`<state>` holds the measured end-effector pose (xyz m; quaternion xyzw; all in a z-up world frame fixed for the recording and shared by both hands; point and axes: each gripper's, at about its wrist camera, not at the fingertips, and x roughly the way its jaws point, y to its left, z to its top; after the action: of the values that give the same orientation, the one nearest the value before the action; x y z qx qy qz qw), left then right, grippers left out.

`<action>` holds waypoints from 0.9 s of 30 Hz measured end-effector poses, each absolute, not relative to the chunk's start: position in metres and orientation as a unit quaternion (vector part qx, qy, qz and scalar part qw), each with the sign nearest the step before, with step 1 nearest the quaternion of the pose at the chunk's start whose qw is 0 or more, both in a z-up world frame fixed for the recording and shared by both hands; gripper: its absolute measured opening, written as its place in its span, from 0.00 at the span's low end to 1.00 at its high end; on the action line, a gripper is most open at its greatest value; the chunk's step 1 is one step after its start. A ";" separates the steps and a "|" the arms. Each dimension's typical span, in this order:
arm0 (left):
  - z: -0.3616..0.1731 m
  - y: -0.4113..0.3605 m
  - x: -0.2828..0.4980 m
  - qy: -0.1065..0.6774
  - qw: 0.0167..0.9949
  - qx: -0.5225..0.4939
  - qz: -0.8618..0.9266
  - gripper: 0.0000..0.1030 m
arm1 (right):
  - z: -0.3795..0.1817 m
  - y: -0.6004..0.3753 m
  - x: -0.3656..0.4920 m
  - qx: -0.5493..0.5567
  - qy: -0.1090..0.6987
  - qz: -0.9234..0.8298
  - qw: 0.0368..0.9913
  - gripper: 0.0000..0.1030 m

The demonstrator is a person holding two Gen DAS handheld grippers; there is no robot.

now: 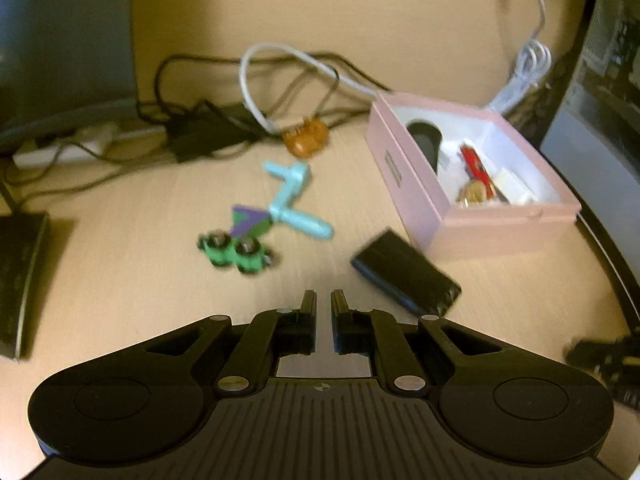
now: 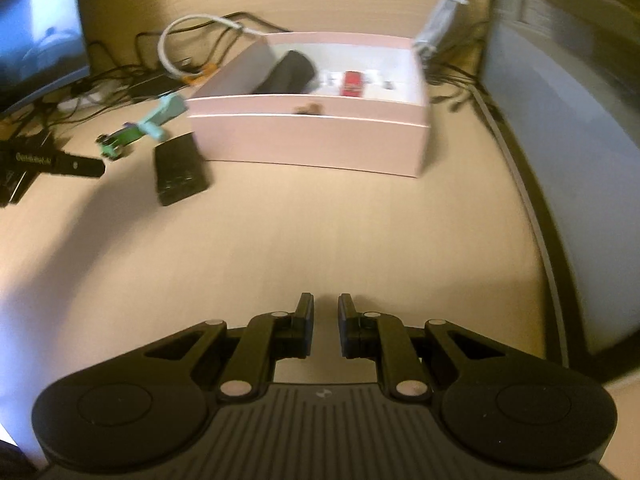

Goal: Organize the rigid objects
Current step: 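Grasp the teal toy piece with the left gripper and lift it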

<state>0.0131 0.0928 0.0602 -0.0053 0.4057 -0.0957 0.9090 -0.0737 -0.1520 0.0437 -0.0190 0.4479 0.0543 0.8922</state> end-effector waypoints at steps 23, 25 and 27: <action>0.040 0.064 0.160 0.429 0.892 0.117 -0.077 0.16 | 0.040 -0.178 -0.089 -0.019 0.438 0.034 0.898 0.14; 0.038 0.061 0.167 0.426 0.894 0.121 -0.070 0.17 | 0.039 -0.174 -0.092 -0.035 0.432 0.034 0.901 0.14; 0.037 0.057 0.174 0.422 0.894 0.135 -0.066 0.18 | 0.038 -0.173 -0.095 -0.040 0.428 0.037 0.902 0.15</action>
<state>0.1737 0.0570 0.0367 0.1346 0.4217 -0.0657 0.8943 -0.0950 -0.1730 0.0380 -0.0396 0.4277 0.0374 0.9023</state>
